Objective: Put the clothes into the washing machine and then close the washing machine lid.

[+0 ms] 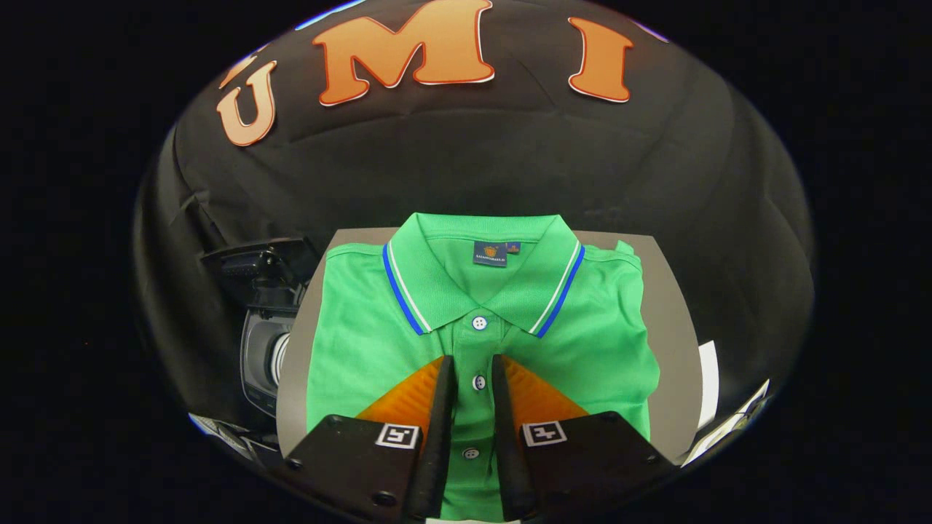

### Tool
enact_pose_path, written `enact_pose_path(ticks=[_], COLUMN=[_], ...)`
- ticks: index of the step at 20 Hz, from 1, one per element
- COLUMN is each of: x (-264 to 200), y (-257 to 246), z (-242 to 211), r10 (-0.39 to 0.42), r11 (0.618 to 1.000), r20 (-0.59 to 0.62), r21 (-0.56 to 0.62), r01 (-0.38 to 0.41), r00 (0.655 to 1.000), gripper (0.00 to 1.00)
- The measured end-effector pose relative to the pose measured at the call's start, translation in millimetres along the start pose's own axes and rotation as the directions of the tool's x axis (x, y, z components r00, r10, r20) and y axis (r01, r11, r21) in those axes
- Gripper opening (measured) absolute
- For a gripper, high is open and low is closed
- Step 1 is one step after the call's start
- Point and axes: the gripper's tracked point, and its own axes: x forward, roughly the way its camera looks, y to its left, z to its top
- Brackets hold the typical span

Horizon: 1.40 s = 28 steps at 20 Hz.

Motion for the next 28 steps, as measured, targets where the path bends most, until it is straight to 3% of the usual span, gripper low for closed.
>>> enact_pose_path(ticks=[5, 7, 10, 20, 28], x=[-0.9, -6.9, -4.3, -14.1, -44.7], y=[3.6, 4.3, 5.3, 1.9, 3.0], z=[1.3, 6.3, 4.4, 11.1, 44.0], r10=[-0.017, -0.023, -0.036, 0.012, 0.056], r11=[1.000, 0.999, 0.999, 0.996, 0.988], r20=[-0.056, -0.048, -0.033, 0.136, 0.319], r21=[0.017, 0.026, 0.017, 0.089, 0.116], r01=[0.018, 0.024, 0.036, -0.025, -0.098], r00=[0.998, 0.999, 0.999, 0.991, 0.946], gripper=[0.38, 0.17, 0.17, 0.16, 0.16])
